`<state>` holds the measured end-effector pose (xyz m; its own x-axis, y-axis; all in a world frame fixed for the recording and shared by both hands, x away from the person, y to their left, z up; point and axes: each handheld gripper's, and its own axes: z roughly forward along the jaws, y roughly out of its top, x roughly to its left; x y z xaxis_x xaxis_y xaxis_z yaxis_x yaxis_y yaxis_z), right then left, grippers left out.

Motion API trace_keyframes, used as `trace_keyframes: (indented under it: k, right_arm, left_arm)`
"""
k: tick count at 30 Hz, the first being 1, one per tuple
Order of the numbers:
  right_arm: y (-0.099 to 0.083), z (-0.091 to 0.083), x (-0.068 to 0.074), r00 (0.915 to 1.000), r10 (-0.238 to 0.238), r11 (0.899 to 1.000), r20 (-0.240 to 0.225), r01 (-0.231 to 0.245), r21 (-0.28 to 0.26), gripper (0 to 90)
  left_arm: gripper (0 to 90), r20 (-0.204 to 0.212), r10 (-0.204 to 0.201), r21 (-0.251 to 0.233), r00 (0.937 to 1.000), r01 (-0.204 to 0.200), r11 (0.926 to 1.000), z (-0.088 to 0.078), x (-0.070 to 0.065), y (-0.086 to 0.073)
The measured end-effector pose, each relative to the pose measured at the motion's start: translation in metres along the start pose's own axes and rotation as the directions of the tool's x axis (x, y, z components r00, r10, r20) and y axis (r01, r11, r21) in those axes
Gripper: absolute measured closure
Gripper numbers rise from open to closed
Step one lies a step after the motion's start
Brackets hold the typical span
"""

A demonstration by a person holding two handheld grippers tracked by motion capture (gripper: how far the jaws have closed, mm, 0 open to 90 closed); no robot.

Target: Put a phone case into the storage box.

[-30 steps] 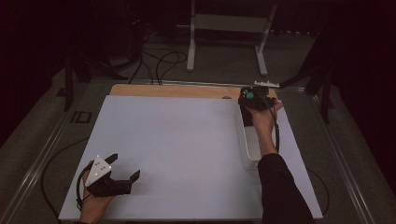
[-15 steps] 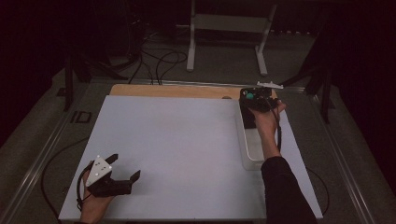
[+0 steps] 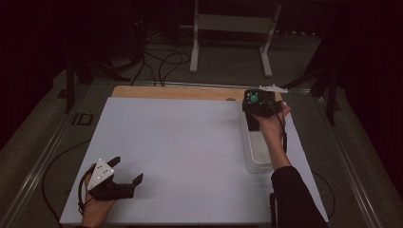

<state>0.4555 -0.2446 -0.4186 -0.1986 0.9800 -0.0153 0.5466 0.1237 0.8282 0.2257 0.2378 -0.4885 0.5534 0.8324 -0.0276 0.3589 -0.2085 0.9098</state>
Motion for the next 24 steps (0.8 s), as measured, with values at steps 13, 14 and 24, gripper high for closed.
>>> trace_keyframes:
  k: [13, 14, 24]
  right_arm:
    - [-0.011, -0.025, 0.016, 0.9934, -0.048, 0.998, -0.105, 0.043, -0.045, 8.8]
    - [-0.012, -0.027, 0.017, 0.9921, -0.053, 0.998, -0.114, 0.047, -0.05, 8.8]
    - [-0.028, -0.058, 0.026, 0.9748, -0.1, 0.991, -0.199, 0.08, -0.108, 8.8]
  left_arm:
    - [0.0, 0.004, 0.002, 0.001, 1.0, -0.002, 1.0, 0.0, 0.0, 0.0]
    - [0.0, 0.003, 0.001, 0.001, 1.0, -0.001, 1.0, 0.0, 0.0, 0.0]
    - [0.0, 0.011, -0.01, -0.008, 0.9999, 0.01, 0.9999, 0.0, 0.0, 0.001]
